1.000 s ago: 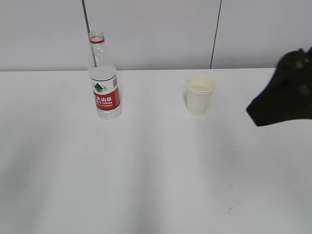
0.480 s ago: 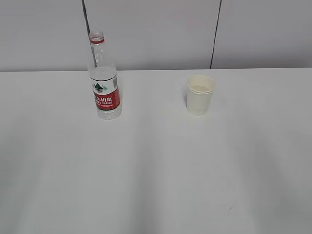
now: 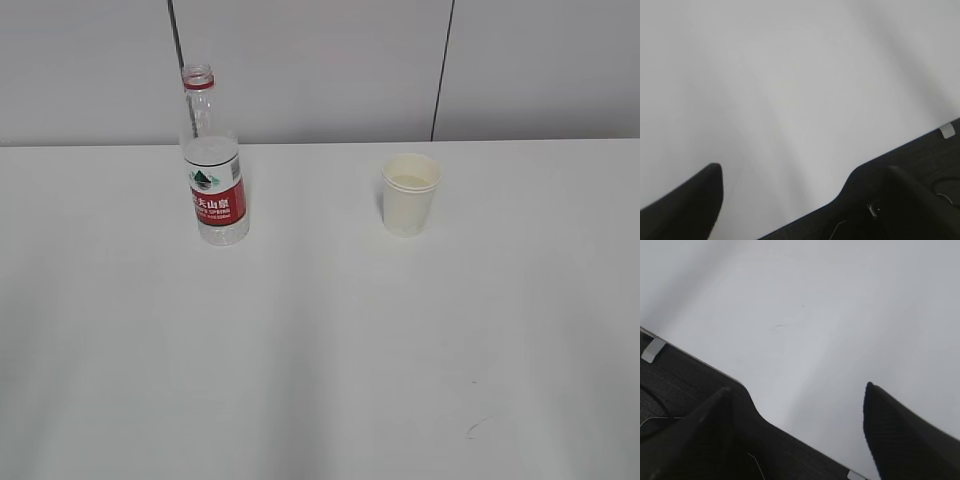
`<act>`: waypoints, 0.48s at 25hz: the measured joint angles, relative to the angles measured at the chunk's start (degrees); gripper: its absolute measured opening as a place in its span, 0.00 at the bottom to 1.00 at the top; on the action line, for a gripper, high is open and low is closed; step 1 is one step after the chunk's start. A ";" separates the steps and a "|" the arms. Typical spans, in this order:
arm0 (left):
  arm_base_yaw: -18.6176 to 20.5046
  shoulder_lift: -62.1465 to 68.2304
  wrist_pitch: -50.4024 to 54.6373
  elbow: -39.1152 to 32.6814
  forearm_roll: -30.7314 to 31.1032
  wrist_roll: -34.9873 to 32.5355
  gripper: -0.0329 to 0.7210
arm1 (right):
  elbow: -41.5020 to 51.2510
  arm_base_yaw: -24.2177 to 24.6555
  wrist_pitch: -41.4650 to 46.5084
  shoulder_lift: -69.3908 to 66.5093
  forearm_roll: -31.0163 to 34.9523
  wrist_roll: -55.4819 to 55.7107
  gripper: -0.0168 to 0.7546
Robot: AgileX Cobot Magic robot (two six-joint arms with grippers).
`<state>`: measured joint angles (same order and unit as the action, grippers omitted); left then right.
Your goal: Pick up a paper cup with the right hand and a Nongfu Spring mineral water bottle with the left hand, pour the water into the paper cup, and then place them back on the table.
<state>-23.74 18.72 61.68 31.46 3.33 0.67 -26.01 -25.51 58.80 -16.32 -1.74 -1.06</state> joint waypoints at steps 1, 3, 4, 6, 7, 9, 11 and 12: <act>0.00 0.00 -0.18 -0.24 0.00 0.00 0.79 | 0.68 0.00 0.34 1.04 -0.76 0.74 0.79; 0.00 0.00 -0.38 -0.26 0.00 0.00 0.79 | 1.25 0.00 0.66 2.56 -1.79 1.64 0.79; 0.00 -0.01 -0.42 -0.26 0.00 0.00 0.79 | 1.47 0.00 0.65 2.92 -1.91 1.78 0.79; 0.00 -0.01 -0.63 -0.26 0.00 0.00 0.79 | 1.55 0.00 0.82 3.17 -2.16 2.03 0.79; 0.00 -0.01 -0.63 -0.26 0.00 0.00 0.79 | 1.55 0.00 0.82 3.17 -2.16 2.01 0.79; -0.05 -0.01 -0.63 -0.26 0.00 0.00 0.79 | 1.61 0.00 0.82 3.17 -2.27 2.01 0.78; -0.05 -0.06 -0.63 -0.26 0.00 0.00 0.79 | 1.61 0.00 0.82 3.17 -2.36 2.15 0.78; -0.05 -0.06 -0.63 -0.26 0.00 0.00 0.79 | 1.61 0.00 0.82 3.17 -2.36 2.15 0.78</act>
<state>-23.78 18.66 61.05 31.20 3.33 0.67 -24.41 -25.51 59.63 -13.16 -4.10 1.09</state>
